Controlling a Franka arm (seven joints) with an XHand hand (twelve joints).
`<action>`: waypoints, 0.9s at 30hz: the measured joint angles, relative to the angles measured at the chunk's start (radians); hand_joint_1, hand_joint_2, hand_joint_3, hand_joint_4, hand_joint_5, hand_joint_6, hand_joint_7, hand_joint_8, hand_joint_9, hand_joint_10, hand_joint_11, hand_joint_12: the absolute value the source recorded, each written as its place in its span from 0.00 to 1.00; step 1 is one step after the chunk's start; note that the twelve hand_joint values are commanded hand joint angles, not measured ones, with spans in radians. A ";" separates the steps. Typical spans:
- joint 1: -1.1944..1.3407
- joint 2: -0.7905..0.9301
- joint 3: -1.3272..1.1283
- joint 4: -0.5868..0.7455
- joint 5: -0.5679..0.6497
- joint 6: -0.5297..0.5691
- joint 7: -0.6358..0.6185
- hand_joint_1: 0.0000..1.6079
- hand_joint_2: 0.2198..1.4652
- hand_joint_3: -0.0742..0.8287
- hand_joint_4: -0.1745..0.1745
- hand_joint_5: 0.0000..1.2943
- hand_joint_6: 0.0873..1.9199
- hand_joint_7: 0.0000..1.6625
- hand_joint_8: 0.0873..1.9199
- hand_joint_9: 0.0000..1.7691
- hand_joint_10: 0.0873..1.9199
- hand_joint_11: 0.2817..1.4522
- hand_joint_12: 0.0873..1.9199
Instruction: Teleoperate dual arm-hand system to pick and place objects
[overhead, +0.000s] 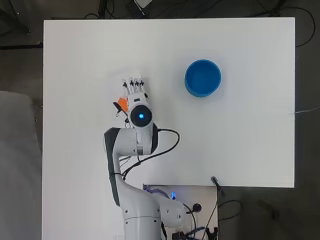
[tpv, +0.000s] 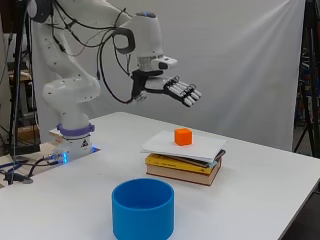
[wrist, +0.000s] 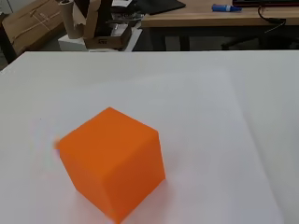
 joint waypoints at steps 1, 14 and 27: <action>0.001 0.013 0.004 -0.014 0.001 0.021 -0.012 0.10 0.66 0.08 0.58 0.26 0.00 0.23 0.00 0.25 0.00 0.16 0.00; 0.022 0.111 0.061 -0.167 0.095 0.169 -0.151 0.13 0.63 0.07 0.46 0.14 0.00 0.16 0.00 0.24 0.00 0.16 0.00; 0.024 0.275 0.023 -0.086 0.286 0.064 -0.289 0.63 0.95 0.09 0.45 0.32 0.90 0.35 0.93 0.38 0.97 0.22 0.69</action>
